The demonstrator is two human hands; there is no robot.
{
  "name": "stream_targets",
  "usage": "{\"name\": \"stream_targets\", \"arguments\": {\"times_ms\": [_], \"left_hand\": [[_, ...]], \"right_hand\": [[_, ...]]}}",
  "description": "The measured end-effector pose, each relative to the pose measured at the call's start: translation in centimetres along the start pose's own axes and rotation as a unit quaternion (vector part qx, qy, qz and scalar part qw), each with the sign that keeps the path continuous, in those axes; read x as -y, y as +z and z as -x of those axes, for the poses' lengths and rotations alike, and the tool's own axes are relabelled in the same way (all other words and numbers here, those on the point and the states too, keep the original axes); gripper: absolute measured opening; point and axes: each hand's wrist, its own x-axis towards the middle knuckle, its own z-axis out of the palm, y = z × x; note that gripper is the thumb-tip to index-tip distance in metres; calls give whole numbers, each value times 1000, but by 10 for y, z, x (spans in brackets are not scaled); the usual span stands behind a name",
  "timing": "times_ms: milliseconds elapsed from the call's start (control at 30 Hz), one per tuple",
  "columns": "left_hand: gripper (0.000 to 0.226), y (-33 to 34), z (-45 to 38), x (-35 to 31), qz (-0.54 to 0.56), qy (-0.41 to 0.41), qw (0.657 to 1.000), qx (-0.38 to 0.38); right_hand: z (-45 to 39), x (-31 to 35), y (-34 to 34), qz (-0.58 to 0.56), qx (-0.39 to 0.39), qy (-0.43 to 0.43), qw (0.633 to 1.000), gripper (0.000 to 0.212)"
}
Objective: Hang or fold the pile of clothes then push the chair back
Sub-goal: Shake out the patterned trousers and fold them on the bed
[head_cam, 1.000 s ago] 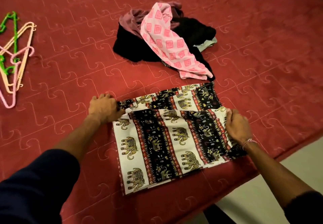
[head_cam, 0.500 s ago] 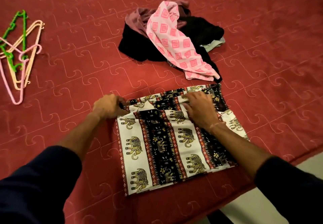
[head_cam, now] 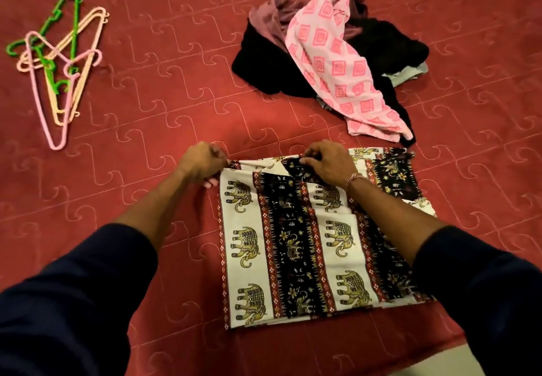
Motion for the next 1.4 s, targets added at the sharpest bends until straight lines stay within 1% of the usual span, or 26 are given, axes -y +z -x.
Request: {"name": "stream_targets", "arguments": {"times_ms": [67, 100, 167, 233, 300, 367, 433, 500, 533, 567, 600, 667, 700, 733, 833, 933, 1000, 1133, 1200, 1400], "left_hand": [[16, 3, 0, 2, 5, 6, 1000, -9], [21, 4, 1, 5, 25, 7, 999, -19], [36, 5, 4, 12, 103, 1, 994, -30], [52, 2, 12, 17, 184, -22, 982, -17], [53, -3, 23, 23, 237, -49, 970, 19], [49, -7, 33, 32, 260, -62, 962, 61], [41, -5, 42, 43, 252, -75, 959, 106], [26, 3, 54, 54, 217, -95, 957, 166], [26, 8, 59, 59, 195, -104, 955, 198], [31, 14, 63, 62, 179, -110, 951, 227], [35, 19, 66, 67, 175, -112, 946, 250], [36, 25, 70, 76, 189, -102, 940, 267], [33, 26, 71, 80, 203, -93, 938, 264], [28, 26, 73, 83, 216, -84, 938, 259], [18, 18, 79, 100, 245, -61, 937, 241], [18, 0, 83, 123, 264, -52, 939, 214], [20, -18, 86, 145, 275, -57, 939, 200], [20, -60, 92, 192, 301, -67, 934, 180], [19, -84, 96, 219, 317, -76, 932, 157], [26, -152, 97, 297, 326, -92, 937, 90]], "right_hand": [[1, 3, 3, -7, -27, 16, 999, 23], [2, 7, 6, 5, -41, 23, 999, 23], [8, 16, 16, 49, -81, 29, 995, 23], [13, 30, 25, 66, -121, 9, 990, 25], [13, 51, 33, 58, -127, -49, 989, 30], [12, 74, 43, 54, -88, -120, 987, 41], [8, 97, 54, 51, -24, -166, 985, 50], [2, 118, 64, 36, 54, -158, 985, 57], [-2, 128, 66, 37, 89, -142, 985, 60], [-8, 135, 68, 47, 117, -127, 984, 60], [-14, 141, 69, 55, 138, -116, 982, 54], [-23, 149, 71, 34, 169, -94, 981, 31], [-27, 153, 72, 21, 180, -86, 980, 22], [-30, 157, 72, 17, 188, -85, 978, 17], [-33, 177, 77, 17, 194, -97, 976, 12], [-34, 202, 91, -9, 169, -104, 980, 9], [-37, 225, 108, -19, 153, -115, 981, 10], [-40, 282, 141, -45, 128, -108, 985, 14], [-41, 316, 160, -72, 110, -113, 985, 16], [-45, 411, 209, -128, 73, -96, 984, 21]]}}
